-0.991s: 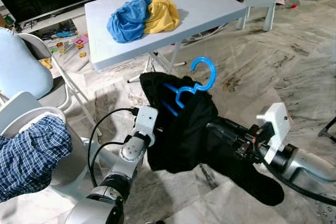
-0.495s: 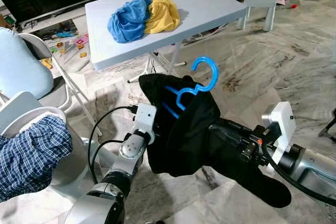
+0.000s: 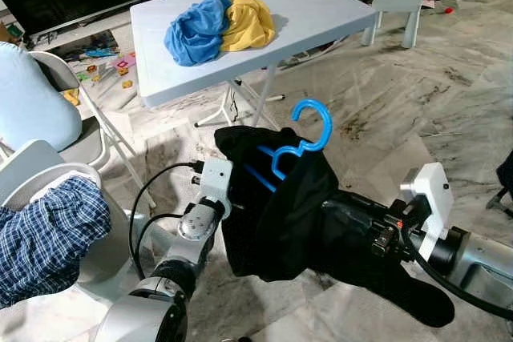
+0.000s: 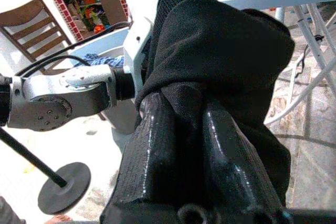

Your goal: Hang hanger

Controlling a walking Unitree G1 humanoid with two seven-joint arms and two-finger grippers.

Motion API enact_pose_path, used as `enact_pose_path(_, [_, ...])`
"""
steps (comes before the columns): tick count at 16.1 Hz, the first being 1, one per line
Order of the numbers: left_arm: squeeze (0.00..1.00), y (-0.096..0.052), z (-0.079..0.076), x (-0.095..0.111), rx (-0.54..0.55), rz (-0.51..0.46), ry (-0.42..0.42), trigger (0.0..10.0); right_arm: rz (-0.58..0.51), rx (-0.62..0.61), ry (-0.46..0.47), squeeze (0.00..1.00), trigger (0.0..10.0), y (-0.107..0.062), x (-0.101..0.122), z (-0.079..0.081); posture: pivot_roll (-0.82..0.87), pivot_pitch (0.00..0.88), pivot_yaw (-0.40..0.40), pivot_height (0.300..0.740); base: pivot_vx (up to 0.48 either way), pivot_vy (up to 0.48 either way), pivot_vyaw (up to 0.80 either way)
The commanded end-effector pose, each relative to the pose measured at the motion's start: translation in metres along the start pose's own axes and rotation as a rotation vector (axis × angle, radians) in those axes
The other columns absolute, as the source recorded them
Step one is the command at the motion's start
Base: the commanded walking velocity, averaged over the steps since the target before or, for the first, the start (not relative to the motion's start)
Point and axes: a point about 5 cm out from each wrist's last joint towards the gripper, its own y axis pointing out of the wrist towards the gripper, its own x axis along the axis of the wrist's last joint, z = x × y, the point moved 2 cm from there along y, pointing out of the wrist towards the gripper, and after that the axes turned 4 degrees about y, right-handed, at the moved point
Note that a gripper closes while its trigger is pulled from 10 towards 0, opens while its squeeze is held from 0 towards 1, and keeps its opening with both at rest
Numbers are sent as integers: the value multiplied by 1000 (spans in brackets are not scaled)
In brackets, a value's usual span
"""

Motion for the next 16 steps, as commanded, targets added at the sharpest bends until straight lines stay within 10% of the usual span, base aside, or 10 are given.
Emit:
enact_pose_path(1, [0, 0, 12, -2, 32, 21, 3, 0, -25, 82, -26, 0, 10000, 2, 6, 16, -232, 67, 188, 740, 0, 0, 0])
enact_pose_path(16, [0, -6, 48, 19, 69, -110, 28, 0, 346, -56, -329, 0, 10000, -11, -60, -23, -197, 71, 189, 740, 0, 0, 0])
